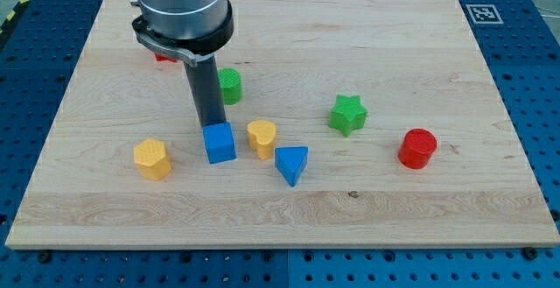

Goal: Place yellow heart beside blue triangle

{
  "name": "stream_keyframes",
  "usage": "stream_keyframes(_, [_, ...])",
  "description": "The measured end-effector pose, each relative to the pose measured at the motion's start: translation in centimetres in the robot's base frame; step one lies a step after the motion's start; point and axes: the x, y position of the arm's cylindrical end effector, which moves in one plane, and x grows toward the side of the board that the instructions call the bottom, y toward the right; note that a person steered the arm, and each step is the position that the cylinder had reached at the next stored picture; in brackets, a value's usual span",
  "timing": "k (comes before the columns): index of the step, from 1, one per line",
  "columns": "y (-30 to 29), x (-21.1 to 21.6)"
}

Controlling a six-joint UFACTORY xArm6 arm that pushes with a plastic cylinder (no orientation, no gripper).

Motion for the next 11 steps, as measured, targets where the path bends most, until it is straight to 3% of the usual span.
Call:
stream_keyframes(3, [1.8, -5.9])
stream_keyframes(5, [7.1, -2.1])
stream_keyframes(11, [3.8, 3.1])
